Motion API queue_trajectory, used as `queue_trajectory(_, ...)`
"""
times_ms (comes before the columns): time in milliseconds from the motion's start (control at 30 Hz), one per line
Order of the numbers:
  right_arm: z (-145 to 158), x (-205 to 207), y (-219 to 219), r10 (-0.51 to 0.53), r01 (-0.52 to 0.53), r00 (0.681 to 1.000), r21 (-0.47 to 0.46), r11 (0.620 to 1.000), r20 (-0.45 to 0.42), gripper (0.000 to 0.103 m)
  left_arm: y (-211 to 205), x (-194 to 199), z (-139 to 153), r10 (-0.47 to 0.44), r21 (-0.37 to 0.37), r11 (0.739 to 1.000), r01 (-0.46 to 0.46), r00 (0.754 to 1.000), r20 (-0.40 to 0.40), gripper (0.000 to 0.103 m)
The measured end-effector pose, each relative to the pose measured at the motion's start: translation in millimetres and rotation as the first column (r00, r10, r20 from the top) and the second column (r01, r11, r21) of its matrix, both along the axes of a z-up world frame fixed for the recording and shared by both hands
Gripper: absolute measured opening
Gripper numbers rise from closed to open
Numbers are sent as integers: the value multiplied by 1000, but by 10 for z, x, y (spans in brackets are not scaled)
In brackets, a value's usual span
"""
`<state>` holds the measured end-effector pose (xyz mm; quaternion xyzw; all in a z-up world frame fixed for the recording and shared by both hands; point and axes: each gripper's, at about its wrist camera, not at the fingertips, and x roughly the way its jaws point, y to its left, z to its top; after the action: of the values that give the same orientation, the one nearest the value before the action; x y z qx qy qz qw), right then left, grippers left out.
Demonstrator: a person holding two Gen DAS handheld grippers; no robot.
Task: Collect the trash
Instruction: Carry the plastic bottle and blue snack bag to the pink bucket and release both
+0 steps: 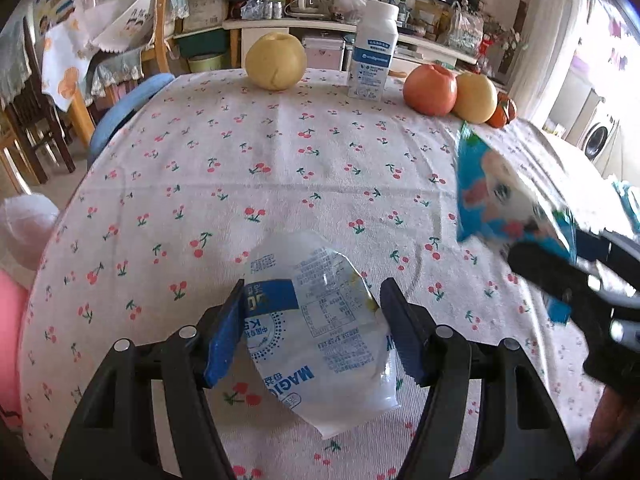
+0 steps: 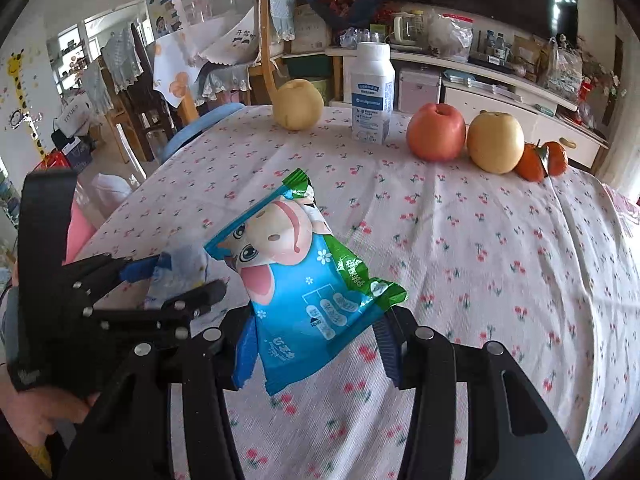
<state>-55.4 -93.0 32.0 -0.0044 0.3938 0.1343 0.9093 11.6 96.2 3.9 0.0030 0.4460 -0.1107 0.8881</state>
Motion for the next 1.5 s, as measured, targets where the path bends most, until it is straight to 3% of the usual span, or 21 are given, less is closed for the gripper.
queue_trajectory(433, 28, -291, 354, 39, -39, 999, -34, 999, 13, 50, 547, -242, 388, 48, -87, 995, -40, 994, 96, 67)
queue_trajectory(933, 194, -414, 952, 115, -114, 992, -28, 993, 40, 50, 1442, -539, 752, 206, -171, 970, -172, 958, 202, 67)
queue_trajectory(1267, 360, -438, 1559, 204, -204, 977, -1, 979, 63, 50, 2038, -713, 890, 334, -227, 932, -282, 912, 238, 67)
queue_trajectory(1500, 466, -446, 2160, 302, -301, 950, -19, 953, 85, 50, 2606, -825, 909, 473, -273, 871, -408, 848, 238, 67)
